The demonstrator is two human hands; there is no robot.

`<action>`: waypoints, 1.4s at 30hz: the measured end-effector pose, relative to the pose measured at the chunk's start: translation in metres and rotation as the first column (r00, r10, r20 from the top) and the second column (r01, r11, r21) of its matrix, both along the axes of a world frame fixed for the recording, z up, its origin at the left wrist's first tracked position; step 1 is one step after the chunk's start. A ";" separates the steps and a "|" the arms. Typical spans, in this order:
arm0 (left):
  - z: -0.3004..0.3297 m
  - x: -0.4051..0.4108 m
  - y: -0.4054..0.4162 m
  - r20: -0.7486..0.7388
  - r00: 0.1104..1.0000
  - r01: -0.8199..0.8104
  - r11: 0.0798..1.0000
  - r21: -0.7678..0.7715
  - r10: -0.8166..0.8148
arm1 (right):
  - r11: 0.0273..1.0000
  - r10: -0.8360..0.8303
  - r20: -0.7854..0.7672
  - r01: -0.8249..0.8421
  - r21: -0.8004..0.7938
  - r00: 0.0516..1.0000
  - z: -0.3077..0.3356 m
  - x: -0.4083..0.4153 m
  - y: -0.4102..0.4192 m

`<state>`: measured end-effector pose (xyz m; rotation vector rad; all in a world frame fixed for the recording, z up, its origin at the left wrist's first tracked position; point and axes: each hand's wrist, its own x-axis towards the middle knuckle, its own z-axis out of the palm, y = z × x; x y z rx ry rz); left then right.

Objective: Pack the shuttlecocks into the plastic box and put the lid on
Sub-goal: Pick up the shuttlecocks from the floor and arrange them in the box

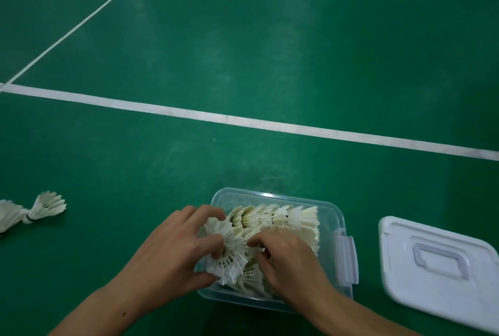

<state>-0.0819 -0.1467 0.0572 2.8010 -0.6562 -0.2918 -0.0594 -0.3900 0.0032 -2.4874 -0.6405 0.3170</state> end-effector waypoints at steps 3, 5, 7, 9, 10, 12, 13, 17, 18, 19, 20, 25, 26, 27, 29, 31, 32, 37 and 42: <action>0.002 -0.002 -0.001 0.006 1.000 -0.019 1.000 0.007 0.019 | 1.000 -0.023 -0.010 0.023 0.012 1.000 -0.004 0.004 0.004; 0.004 -0.002 -0.001 0.003 0.999 -0.033 0.999 0.011 0.033 | 0.998 -0.053 -0.046 0.054 0.024 0.998 -0.005 0.007 0.003; 0.004 -0.001 -0.002 -0.001 0.999 -0.041 0.999 0.018 0.041 | 0.997 -0.057 -0.085 0.062 0.051 0.995 -0.004 0.008 0.001; 0.005 0.002 -0.003 -0.005 0.999 -0.044 0.999 0.031 0.044 | 0.993 -0.031 -0.149 0.048 0.107 0.988 0.002 0.008 -0.003; 0.005 0.003 -0.004 -0.006 0.999 -0.047 0.998 0.035 0.047 | 0.990 -0.016 -0.182 0.041 0.134 0.983 0.005 0.007 -0.005; 0.007 0.008 -0.006 0.000 0.999 -0.046 0.998 0.043 0.046 | 0.987 -0.001 -0.218 0.037 0.159 0.976 0.010 0.006 -0.012; 0.008 0.010 -0.007 0.003 0.999 -0.045 0.998 0.045 0.045 | 0.986 -0.007 -0.229 0.046 0.163 0.973 0.013 0.005 -0.017; 0.013 0.019 -0.013 0.022 0.999 -0.028 0.998 0.048 0.027 | 0.976 -0.066 -0.201 0.105 0.190 0.977 0.027 0.001 -0.038; 0.014 0.021 -0.016 0.020 1.000 -0.022 0.998 0.058 0.020 | 0.970 -0.079 -0.183 0.118 0.213 0.980 0.031 0.000 -0.042; 0.014 0.024 -0.018 0.020 1.000 -0.014 0.997 0.071 0.013 | 0.963 -0.090 -0.162 0.127 0.236 0.983 0.034 0.000 -0.043; 0.015 0.027 -0.021 0.018 1.000 -0.006 0.996 0.083 0.004 | 0.958 -0.097 -0.135 0.129 0.255 0.986 0.036 0.000 -0.044; 0.018 0.044 -0.031 -0.006 1.000 0.011 0.998 0.061 -0.011 | 0.968 0.018 0.101 -0.043 0.248 0.995 0.038 0.008 -0.037; 0.019 0.047 -0.031 -0.015 1.000 0.008 0.999 0.038 -0.007 | 0.975 0.047 0.157 -0.080 0.209 0.987 0.036 0.010 -0.035; 0.021 0.050 -0.031 -0.022 1.000 0.001 1.000 0.012 -0.001 | 0.981 0.062 0.215 -0.099 0.167 0.975 0.034 0.012 -0.033; 0.025 0.055 -0.032 -0.034 0.999 -0.009 1.000 -0.029 0.008 | 0.989 0.050 0.341 -0.094 0.114 0.939 0.033 0.017 -0.031; 0.027 0.056 -0.033 -0.051 0.999 -0.008 0.999 -0.049 0.005 | 0.991 0.030 0.472 -0.088 0.101 0.881 0.033 0.021 -0.031; 0.027 0.056 -0.033 -0.056 0.998 -0.005 0.998 -0.057 0.001 | 0.991 0.026 0.515 -0.088 0.096 0.857 0.033 0.023 -0.032; 0.025 0.051 -0.037 -0.026 0.999 -0.031 0.989 -0.144 0.027 | 0.990 0.032 0.588 -0.107 0.092 0.808 0.031 0.021 -0.043; 0.024 0.045 -0.038 0.000 0.998 -0.065 0.983 -0.170 0.066 | 0.990 -0.071 0.570 -0.011 0.139 0.819 0.029 0.009 -0.062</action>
